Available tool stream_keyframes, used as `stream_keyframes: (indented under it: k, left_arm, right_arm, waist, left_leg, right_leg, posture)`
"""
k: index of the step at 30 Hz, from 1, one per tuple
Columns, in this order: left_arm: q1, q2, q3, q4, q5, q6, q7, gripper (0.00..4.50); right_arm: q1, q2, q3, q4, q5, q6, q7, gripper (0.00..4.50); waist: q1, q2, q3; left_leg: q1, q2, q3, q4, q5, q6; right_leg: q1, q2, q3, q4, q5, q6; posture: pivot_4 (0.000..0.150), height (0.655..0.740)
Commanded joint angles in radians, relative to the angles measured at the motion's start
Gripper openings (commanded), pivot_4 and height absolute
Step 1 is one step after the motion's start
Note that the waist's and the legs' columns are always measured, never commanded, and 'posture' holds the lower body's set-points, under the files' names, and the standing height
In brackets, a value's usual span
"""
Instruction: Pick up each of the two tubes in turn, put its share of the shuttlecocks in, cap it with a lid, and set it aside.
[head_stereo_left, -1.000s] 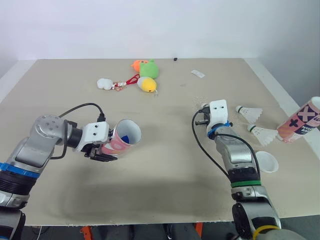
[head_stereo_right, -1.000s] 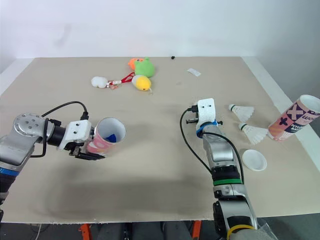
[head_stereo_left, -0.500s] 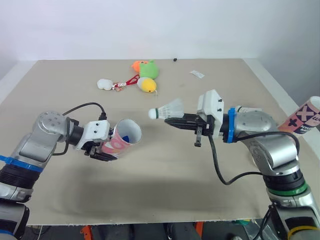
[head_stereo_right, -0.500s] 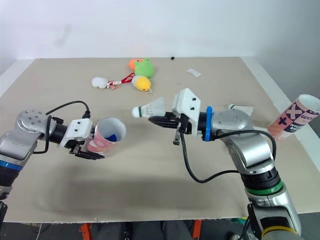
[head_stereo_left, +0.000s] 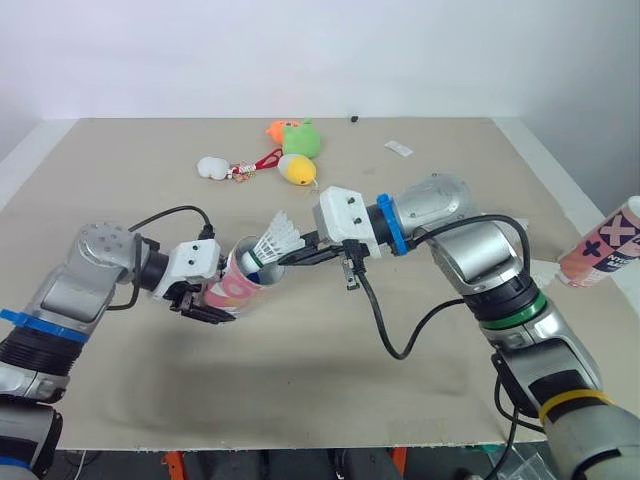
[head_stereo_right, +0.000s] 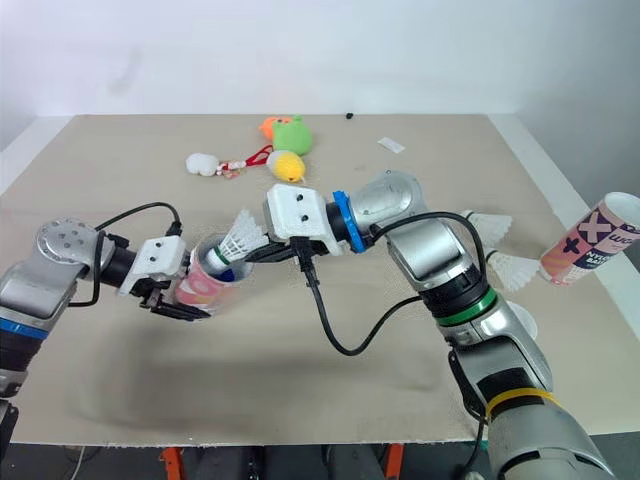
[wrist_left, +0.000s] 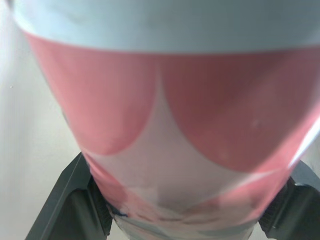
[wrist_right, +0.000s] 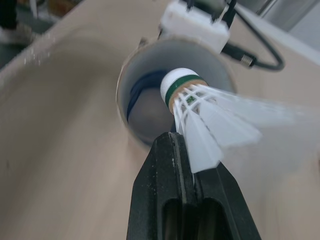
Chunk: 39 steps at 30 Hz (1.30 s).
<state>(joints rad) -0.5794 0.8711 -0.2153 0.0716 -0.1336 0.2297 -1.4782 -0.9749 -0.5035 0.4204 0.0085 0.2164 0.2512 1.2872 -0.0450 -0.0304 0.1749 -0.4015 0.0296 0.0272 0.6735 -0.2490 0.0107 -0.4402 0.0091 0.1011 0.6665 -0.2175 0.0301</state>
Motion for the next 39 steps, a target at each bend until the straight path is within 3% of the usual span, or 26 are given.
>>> stream_keyframes:
  k: [1, 3, 4, 5, 8, 16, 22, 27, 33, 39]
  left_arm:
    - [0.038, -0.006, -0.041, -0.01, 0.011, 0.019, -0.008, 3.08]
    - [0.037, -0.008, -0.041, -0.011, 0.011, 0.022, -0.007, 3.08]
    - [0.034, -0.01, -0.041, -0.01, 0.011, 0.021, -0.007, 3.08]
    - [0.032, -0.012, -0.042, -0.008, 0.012, 0.021, -0.007, 3.08]
    - [0.024, -0.017, -0.045, -0.002, 0.013, 0.018, -0.009, 3.08]
    - [0.016, -0.026, -0.07, -0.01, 0.026, 0.028, -0.022, 3.08]
    - [0.043, -0.033, -0.076, -0.027, 0.021, 0.04, -0.014, 3.08]
    - [0.053, -0.043, -0.077, -0.025, 0.012, 0.04, -0.02, 3.08]
    - [0.021, -0.069, -0.092, 0.011, 0.018, 0.027, -0.029, 3.08]
    - [0.003, -0.085, -0.097, 0.028, 0.026, 0.024, -0.037, 3.08]
  right_arm:
    - [-0.055, 0.028, -0.012, 0.012, -0.009, -0.019, 0.021, 0.35]
    - [-0.064, 0.037, -0.017, 0.013, 0.014, 0.001, 0.052, 0.84]
    - [-0.067, 0.037, -0.035, -0.011, 0.072, 0.053, 0.088, 1.45]
    - [-0.068, 0.035, -0.055, -0.034, 0.127, 0.102, 0.119, 1.74]
    - [-0.07, 0.018, -0.118, -0.066, 0.253, 0.208, 0.174, 3.23]
    - [0.069, -0.157, -0.313, -0.142, 0.297, 0.32, 0.068, 3.23]
    - [0.44, -0.324, -0.625, -0.324, 0.255, 0.382, -0.189, 3.23]
    - [0.838, -0.412, -0.928, -0.389, 0.235, 0.394, -0.217, 3.23]
    - [1.111, -0.44, -1.18, -0.29, 0.266, 0.382, -0.131, 3.23]
    - [1.085, -0.459, -1.161, -0.046, 0.193, 0.291, -0.196, 3.23]
  waist:
    - [0.0, 0.0, 0.0]
    - [-0.001, 0.0, 0.0]
    - [0.0, 0.0, 0.0]
    - [0.0, 0.0, 0.0]
    - [0.0, 0.0, 0.0]
    - [0.005, 0.0, 0.0]
    - [0.013, 0.002, -0.002]
    - [0.022, 0.007, -0.004]
    - [0.019, 0.01, -0.007]
    - [0.011, 0.011, -0.007]
  left_leg:
    - [0.0, 0.0, 0.0, 0.0, 0.0, 0.0]
    - [0.0, 0.0, 0.0, 0.0, 0.0, 0.0]
    - [0.0, 0.0, 0.0, 0.0, 0.0, 0.0]
    - [0.0, 0.0, 0.0, 0.0, 0.0, 0.0]
    - [0.0, 0.001, -0.001, 0.0, 0.0, 0.0]
    - [0.0, -0.003, -0.001, 0.0, 0.0, 0.0]
    - [-0.002, -0.009, -0.002, -0.001, 0.0, 0.0]
    - [-0.002, -0.015, -0.002, -0.001, -0.003, 0.003]
    - [0.009, -0.017, 0.0, 0.0, -0.003, 0.004]
    - [0.018, -0.018, 0.001, 0.001, -0.002, 0.004]
  right_leg:
    - [0.0, 0.0, 0.0, 0.0, 0.0, 0.0]
    - [0.0, 0.0, 0.0, 0.0, 0.0, 0.0]
    - [0.0, 0.001, 0.0, 0.0, 0.0, 0.0]
    - [0.0, 0.001, -0.001, 0.0, 0.0, 0.0]
    - [0.0, 0.0, -0.001, 0.0, 0.0, -0.001]
    - [0.002, -0.007, -0.003, 0.0, -0.001, 0.002]
    - [0.001, -0.012, -0.002, 0.0, -0.005, 0.008]
    - [0.003, -0.016, -0.001, -0.001, -0.008, 0.012]
    - [0.015, -0.016, 0.002, -0.003, -0.01, 0.021]
    - [0.024, -0.017, 0.008, -0.003, -0.011, 0.02]
  posture:
    - [0.15, 0.7323]
    - [0.15, 0.7323]
    - [0.15, 0.7323]
    - [0.15, 0.7323]
    - [0.15, 0.7323]
    - [0.15, 0.7323]
    - [0.15, 0.7323]
    - [0.15, 0.7323]
    - [0.15, 0.7323]
    - [0.15, 0.7323]
